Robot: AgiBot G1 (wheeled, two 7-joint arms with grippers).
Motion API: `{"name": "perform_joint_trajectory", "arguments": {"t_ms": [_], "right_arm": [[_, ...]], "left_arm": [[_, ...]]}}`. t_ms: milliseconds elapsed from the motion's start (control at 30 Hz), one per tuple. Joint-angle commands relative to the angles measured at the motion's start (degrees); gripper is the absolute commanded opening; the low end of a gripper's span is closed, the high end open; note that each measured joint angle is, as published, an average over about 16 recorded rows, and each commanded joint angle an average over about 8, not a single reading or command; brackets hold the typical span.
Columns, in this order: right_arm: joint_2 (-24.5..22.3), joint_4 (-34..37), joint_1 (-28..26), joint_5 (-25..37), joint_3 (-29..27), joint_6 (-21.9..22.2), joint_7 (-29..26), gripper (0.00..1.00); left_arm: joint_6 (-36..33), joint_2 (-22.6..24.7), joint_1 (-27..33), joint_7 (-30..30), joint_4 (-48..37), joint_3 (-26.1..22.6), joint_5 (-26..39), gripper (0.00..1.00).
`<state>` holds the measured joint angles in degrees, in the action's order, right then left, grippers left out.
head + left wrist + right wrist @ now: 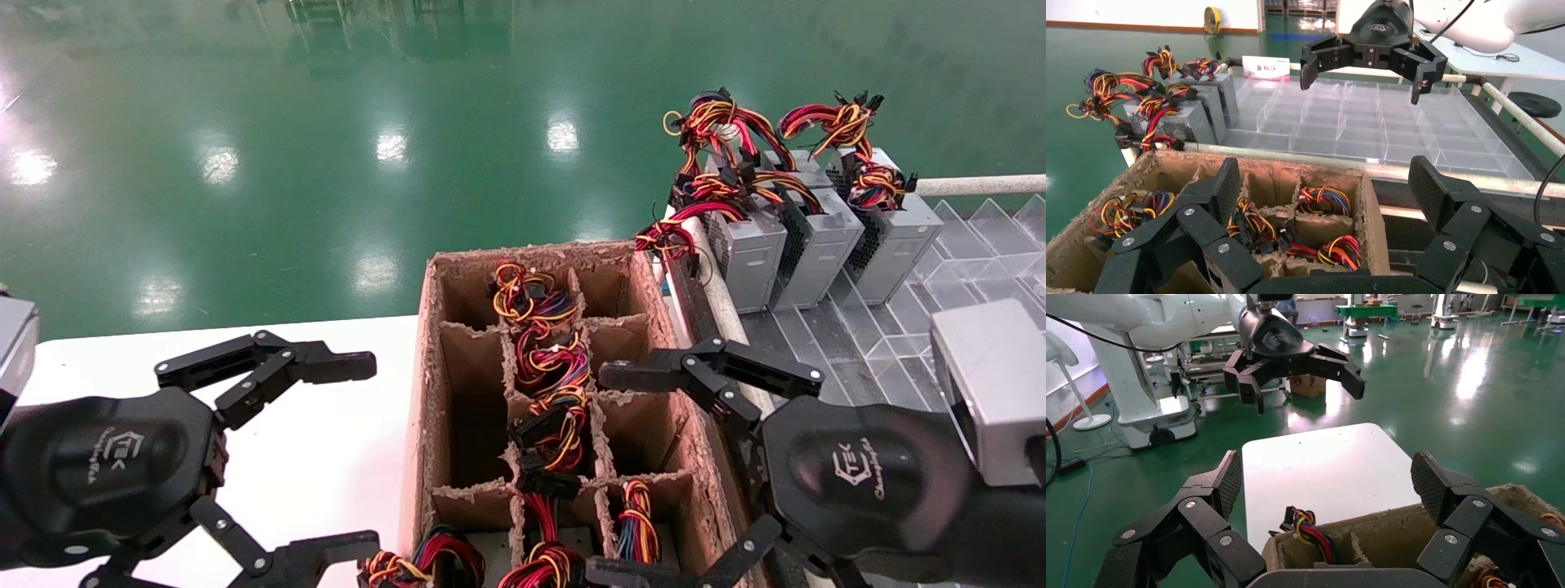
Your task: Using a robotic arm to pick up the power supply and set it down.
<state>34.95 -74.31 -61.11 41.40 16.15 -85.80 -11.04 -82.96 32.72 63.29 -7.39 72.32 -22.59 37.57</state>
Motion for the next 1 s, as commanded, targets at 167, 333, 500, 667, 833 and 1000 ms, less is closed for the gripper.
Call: {"name": "perform_joint_trajectory", "arguments": {"t_ms": [167,333,500,667,833,1000], "right_arm": [[0.0,0.4,-0.2,0.3,-0.1,0.1,0.2,1.0],[0.0,0.6,-0.4,0.4,-0.1,0.1,0.3,1.0],[0.1,0.7,-0.4,0.5,-0.1,0.1,0.4,1.0],[0.1,0.8,-0.5,0.5,-0.1,0.1,0.4,1.0],[0.1,0.9,-0.5,0.5,-0.1,0.1,0.5,1.0],[0.1,0.9,-0.5,0.5,-0.2,0.2,0.5,1.0]], "left_arm": [[0.0,0.0,0.0,0.0,0.0,0.0,0.0,1.0],[0.0,0.0,0.0,0.0,0.0,0.0,0.0,1.0],[0.0,0.0,0.0,0.0,0.0,0.0,0.0,1.0],[0.0,0.0,0.0,0.0,0.0,0.0,0.0,1.0],[0.0,0.0,0.0,0.0,0.0,0.0,0.0,1.0],[0.0,0.0,0.0,0.0,0.0,0.0,0.0,1.0]]}}
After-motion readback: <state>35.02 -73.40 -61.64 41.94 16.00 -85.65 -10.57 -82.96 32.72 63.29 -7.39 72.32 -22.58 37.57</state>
